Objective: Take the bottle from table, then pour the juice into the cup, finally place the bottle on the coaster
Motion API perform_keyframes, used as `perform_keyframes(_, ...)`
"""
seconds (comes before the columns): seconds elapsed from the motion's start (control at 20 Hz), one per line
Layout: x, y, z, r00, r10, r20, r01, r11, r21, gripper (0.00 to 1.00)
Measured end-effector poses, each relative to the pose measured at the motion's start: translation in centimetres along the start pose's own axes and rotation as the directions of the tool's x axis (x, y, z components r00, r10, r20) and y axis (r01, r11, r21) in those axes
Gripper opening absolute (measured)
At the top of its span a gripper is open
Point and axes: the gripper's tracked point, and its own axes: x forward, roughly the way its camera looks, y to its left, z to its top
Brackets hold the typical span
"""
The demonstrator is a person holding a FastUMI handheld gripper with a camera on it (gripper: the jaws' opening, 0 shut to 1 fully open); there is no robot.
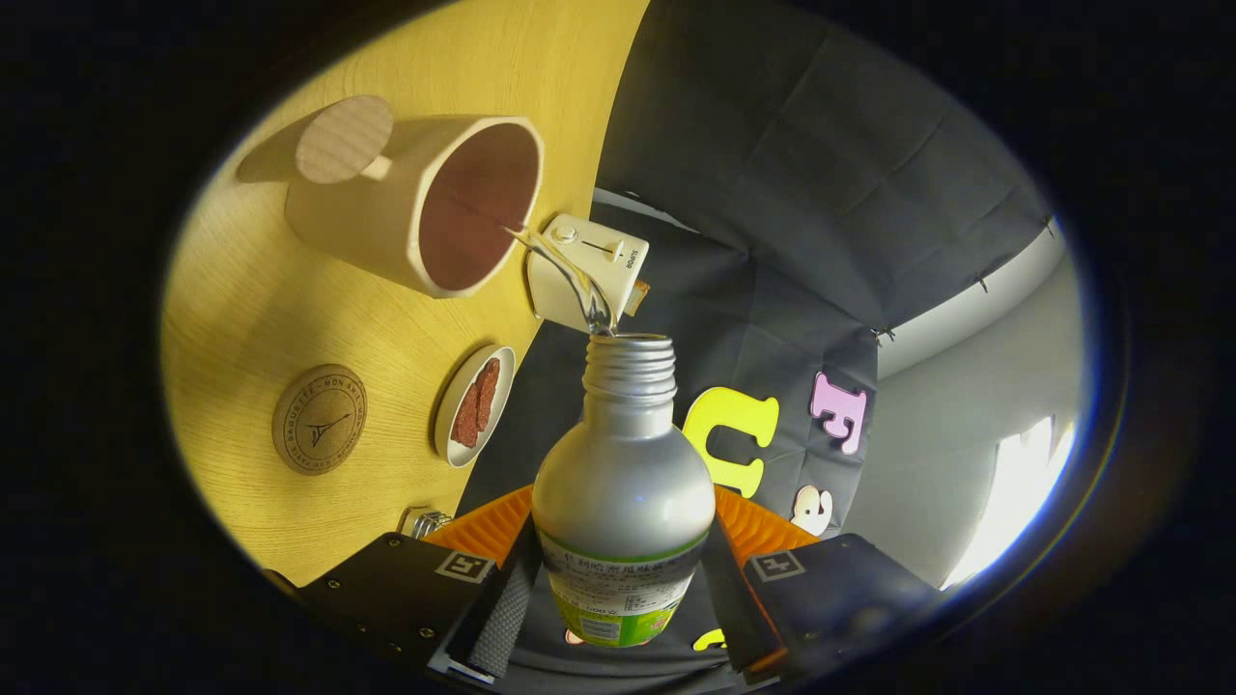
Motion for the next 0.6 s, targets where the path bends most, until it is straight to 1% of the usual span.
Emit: perform_keyframes(0.6,0.14,0.03,0.99,0.999,-0.013,0.030,0.015,0.998,-0.064,0.81)
